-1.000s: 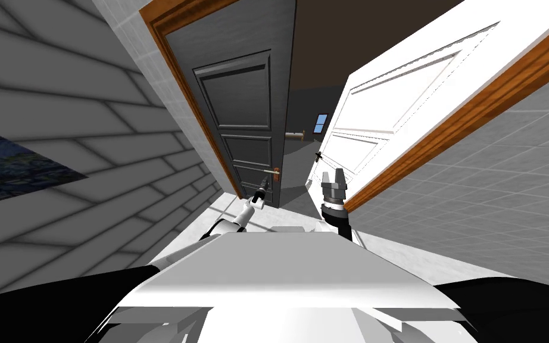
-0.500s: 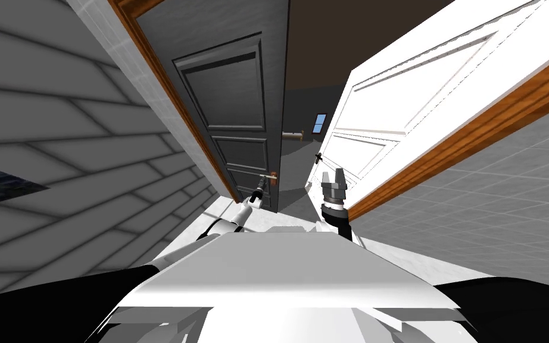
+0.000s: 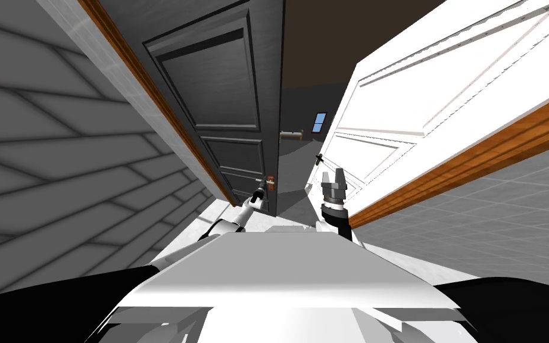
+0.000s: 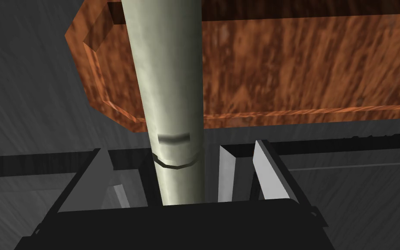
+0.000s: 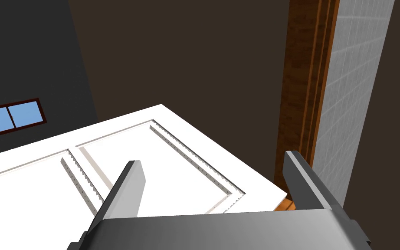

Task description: Push the door open

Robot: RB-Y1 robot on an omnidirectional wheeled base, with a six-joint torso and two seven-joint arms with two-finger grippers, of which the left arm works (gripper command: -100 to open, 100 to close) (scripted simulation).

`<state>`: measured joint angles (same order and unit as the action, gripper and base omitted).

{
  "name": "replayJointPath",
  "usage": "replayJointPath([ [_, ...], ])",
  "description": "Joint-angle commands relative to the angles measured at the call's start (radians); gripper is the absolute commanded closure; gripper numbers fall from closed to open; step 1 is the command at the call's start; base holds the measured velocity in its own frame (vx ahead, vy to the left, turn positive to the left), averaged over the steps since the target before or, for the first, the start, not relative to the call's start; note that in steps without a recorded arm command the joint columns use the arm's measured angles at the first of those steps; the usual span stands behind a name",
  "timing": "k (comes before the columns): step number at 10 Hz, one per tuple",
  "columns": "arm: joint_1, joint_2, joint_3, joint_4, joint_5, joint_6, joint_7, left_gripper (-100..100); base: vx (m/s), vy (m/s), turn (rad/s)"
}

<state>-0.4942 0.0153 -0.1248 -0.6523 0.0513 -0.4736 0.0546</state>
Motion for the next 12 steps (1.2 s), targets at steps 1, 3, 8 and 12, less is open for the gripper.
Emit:
replayJointPath([
  [1, 0.0, 0.001, 0.0, 0.001, 0.0, -0.001, 0.0, 100, -0.011, 0.004, 0.008],
  [3, 0.0, 0.001, 0.0, 0.001, 0.0, -0.001, 0.0, 100, -0.023, 0.01, -0.013],
  [8, -0.002, 0.015, 0.017, 0.002, 0.005, 0.0, -0.005, 100, 0.045, -0.027, 0.011],
  [12, -0.001, 0.031, 0.04, 0.004, 0.011, 0.001, -0.013, 100, 0.148, -0.093, 0.039],
])
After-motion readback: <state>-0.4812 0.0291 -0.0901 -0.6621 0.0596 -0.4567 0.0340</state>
